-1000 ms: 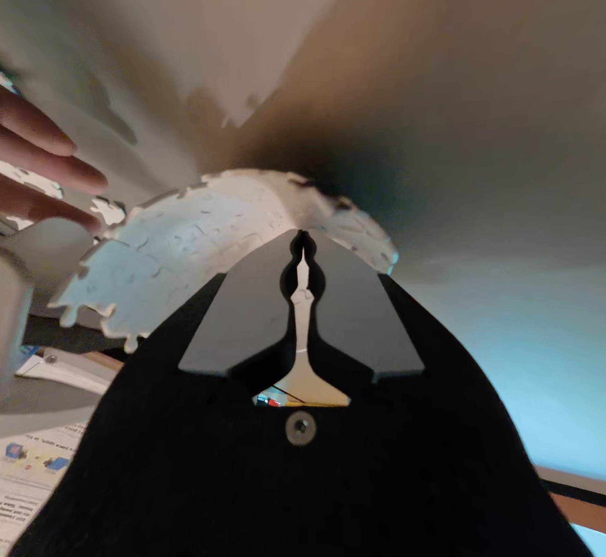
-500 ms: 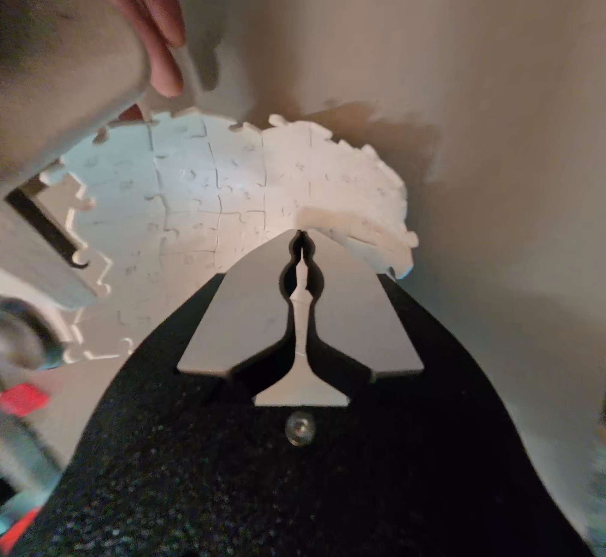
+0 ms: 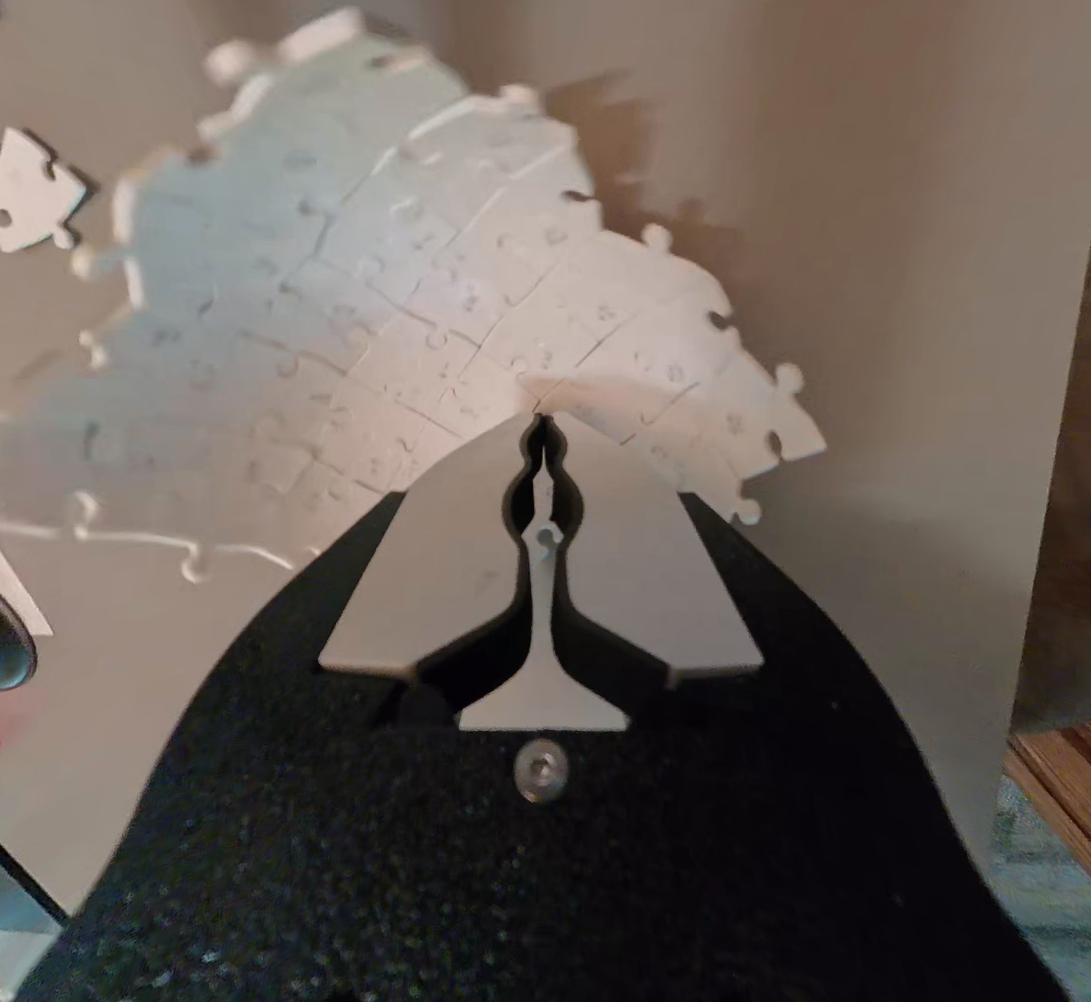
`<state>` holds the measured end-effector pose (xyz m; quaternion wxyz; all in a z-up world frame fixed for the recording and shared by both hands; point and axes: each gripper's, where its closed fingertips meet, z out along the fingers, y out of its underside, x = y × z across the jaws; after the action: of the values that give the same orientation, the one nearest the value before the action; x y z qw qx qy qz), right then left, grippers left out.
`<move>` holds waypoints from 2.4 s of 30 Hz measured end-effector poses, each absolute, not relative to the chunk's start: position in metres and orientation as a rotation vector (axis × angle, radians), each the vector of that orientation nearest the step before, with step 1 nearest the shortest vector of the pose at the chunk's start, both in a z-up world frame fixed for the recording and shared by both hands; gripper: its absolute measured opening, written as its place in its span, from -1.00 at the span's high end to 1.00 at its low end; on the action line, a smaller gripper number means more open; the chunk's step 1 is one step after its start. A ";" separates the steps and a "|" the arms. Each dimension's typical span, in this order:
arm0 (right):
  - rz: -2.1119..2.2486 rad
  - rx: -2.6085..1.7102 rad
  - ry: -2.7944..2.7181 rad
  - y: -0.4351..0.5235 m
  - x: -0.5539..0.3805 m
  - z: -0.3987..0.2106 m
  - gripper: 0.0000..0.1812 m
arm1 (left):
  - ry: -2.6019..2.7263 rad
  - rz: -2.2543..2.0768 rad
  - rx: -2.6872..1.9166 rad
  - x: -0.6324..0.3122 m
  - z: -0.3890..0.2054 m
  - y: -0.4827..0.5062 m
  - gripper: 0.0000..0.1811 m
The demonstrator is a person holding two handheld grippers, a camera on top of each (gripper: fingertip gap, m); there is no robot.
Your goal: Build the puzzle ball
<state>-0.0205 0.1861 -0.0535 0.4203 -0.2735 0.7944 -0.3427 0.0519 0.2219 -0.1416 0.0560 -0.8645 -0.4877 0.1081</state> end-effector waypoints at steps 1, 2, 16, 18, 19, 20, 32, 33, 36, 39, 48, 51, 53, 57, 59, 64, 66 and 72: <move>-0.863 -0.714 2.024 0.191 -0.024 -0.053 0.48 | -1.501 0.336 -2.616 0.052 -0.142 0.221 1.00; -0.884 -0.735 2.048 0.193 -0.027 -0.050 0.47 | -1.532 0.347 -2.598 0.052 -0.142 0.220 1.00; -0.912 -0.692 2.325 0.256 0.001 -0.053 0.38 | -2.133 0.463 -1.995 0.049 -0.141 0.218 1.00; -0.953 -0.669 2.364 0.259 0.005 -0.066 0.37 | -2.164 0.432 -1.952 0.049 -0.141 0.218 1.00; -0.969 -0.648 2.376 0.259 0.009 -0.072 0.37 | -2.178 0.416 -1.931 0.049 -0.141 0.218 1.00; -0.964 -0.633 2.386 0.260 0.013 -0.079 0.37 | -2.192 0.397 -1.908 0.049 -0.141 0.218 1.00; -1.089 -0.491 2.489 0.225 0.014 -0.107 0.53 | -2.154 0.221 -1.990 0.051 -0.141 0.223 1.00; -1.097 -0.484 2.488 0.224 0.014 -0.107 0.57 | -2.138 0.208 -2.013 0.051 -0.141 0.224 1.00; -1.131 -0.464 2.483 0.220 0.012 -0.107 0.68 | -2.086 0.155 -2.077 0.054 -0.140 0.226 1.00; -1.132 -0.469 2.490 0.219 0.013 -0.110 0.69 | -2.000 0.155 -2.167 0.055 -0.139 0.226 1.00; -1.140 -0.514 2.524 0.219 0.014 -0.112 0.68 | -1.903 0.067 -2.234 0.065 -0.136 0.232 1.00; -1.140 -0.526 2.523 0.219 0.015 -0.111 0.66 | -1.864 0.050 -2.284 0.068 -0.138 0.234 1.00; -1.145 -0.529 2.510 0.219 0.016 -0.110 0.68 | -1.861 0.043 -2.311 0.068 -0.140 0.235 1.00; -1.153 -0.522 2.484 0.219 0.017 -0.109 0.67 | -1.865 0.075 -2.344 0.068 -0.140 0.234 1.00; -1.140 -0.516 2.463 0.219 0.019 -0.109 0.66 | -1.881 0.097 -2.347 0.068 -0.141 0.235 1.00; -1.096 -0.496 2.427 0.224 0.020 -0.109 0.60 | -1.943 0.123 -2.334 0.068 -0.141 0.235 1.00; -1.058 -0.505 2.433 0.230 0.018 -0.109 0.60 | -1.966 0.114 -2.313 0.068 -0.141 0.235 1.00; -0.987 -0.879 2.389 0.287 0.032 -0.103 0.68 | -2.055 0.121 -2.205 0.067 -0.141 0.236 1.00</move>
<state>0.0321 0.2869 -0.1026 0.2044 -0.3151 0.8566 -0.3539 0.0674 0.2356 -0.1408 0.0624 -0.7296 -0.6799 0.0399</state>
